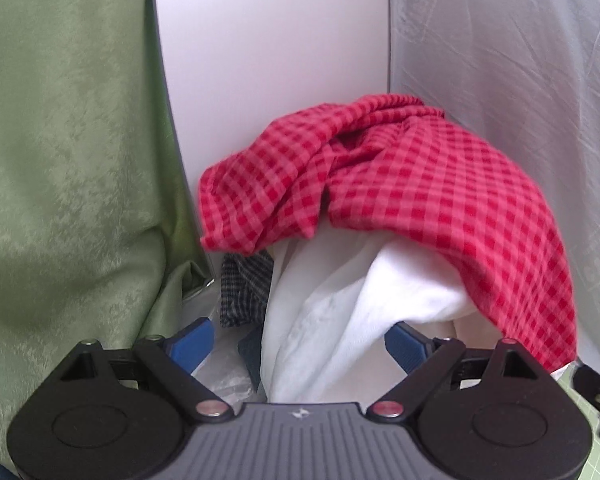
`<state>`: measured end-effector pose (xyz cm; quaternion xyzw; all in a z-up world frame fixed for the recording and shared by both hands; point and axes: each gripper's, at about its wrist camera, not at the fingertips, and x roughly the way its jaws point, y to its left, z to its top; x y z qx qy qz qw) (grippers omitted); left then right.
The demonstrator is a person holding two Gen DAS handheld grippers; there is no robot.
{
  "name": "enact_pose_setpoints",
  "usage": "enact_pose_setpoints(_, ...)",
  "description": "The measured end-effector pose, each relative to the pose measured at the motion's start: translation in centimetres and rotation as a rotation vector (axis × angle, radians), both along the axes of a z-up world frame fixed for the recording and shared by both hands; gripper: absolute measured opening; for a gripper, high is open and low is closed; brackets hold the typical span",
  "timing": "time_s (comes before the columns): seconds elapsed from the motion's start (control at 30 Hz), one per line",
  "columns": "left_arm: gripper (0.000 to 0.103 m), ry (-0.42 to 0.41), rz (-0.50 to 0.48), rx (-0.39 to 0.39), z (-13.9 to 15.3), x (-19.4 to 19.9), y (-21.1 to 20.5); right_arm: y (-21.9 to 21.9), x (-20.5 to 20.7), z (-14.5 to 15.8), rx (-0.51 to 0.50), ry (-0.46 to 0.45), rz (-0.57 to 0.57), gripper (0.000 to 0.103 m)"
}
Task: Fold clothes
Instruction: 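Close the right tool on the red gingham shorts while the left tool closes on them too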
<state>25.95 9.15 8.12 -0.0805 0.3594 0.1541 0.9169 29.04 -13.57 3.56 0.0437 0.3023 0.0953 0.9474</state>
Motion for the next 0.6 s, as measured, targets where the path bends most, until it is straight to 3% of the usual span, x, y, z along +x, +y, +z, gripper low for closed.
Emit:
enact_pose_setpoints(0.1,0.092,-0.079,-0.005,-0.027,2.0,-0.8,1.7,1.9,2.7,-0.4,-0.048,0.001,0.035,0.073)
enact_pose_setpoints(0.23,0.092,-0.131,0.066,-0.093,2.7,0.4,4.9,2.9,4.8,-1.3,-0.061,0.013,0.039,0.073)
enact_pose_setpoints(0.33,0.083,-0.085,0.048,-0.069,1.2,3.9,6.0,2.9,5.8,-2.0,-0.042,0.03,0.039,0.069)
enact_pose_setpoints(0.4,0.076,-0.036,0.036,-0.096,-0.5,6.4,6.8,2.9,6.3,-2.3,-0.028,0.044,0.039,0.065)
enact_pose_setpoints(0.5,0.069,-0.001,0.036,-0.163,-2.2,8.9,7.8,3.0,6.3,-2.4,-0.02,0.051,0.048,0.053)
enact_pose_setpoints(0.6,0.055,0.005,0.017,-0.196,-3.1,9.9,8.0,3.3,6.3,-2.4,-0.047,0.053,0.079,0.04)
